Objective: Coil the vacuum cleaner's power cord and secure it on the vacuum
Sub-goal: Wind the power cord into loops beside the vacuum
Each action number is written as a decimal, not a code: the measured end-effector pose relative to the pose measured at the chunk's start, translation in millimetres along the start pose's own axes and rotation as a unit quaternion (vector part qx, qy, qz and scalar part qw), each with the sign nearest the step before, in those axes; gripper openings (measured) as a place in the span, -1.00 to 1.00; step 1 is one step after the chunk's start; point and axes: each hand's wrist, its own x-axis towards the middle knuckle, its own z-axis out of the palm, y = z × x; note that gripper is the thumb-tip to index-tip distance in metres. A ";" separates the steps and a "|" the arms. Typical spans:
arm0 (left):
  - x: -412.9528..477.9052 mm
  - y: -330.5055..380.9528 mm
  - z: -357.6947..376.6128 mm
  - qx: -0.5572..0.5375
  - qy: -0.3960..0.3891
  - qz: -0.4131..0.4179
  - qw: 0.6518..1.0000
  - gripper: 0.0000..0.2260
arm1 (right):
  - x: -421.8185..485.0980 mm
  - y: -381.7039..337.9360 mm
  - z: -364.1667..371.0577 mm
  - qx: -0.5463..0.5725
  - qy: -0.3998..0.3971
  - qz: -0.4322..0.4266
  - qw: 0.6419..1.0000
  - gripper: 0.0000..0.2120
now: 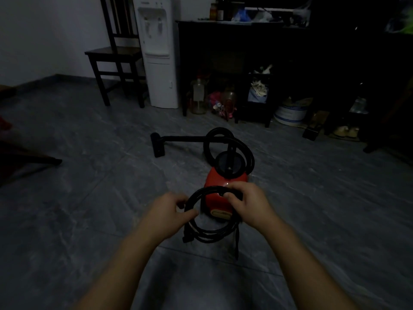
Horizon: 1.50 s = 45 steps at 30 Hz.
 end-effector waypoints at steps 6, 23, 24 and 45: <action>1.4 13.4 -4.6 -0.121 -0.030 0.016 0.992 -0.82 | -1.1 -4.7 9.6 -0.045 -0.047 -0.045 0.997 -0.87; 0.5 4.3 -7.7 -0.152 0.055 0.040 0.986 -0.91 | 0.8 -5.2 2.0 0.119 -0.026 0.062 0.991 -0.89; 0.4 3.4 -7.9 -0.157 0.068 0.042 0.984 -0.92 | -0.1 -3.2 1.6 0.127 -0.031 0.072 0.989 -0.88; 5.4 23.8 22.6 -0.325 0.135 -0.008 0.936 -0.94 | -0.8 -4.8 -25.5 0.256 -0.008 0.097 0.962 -0.93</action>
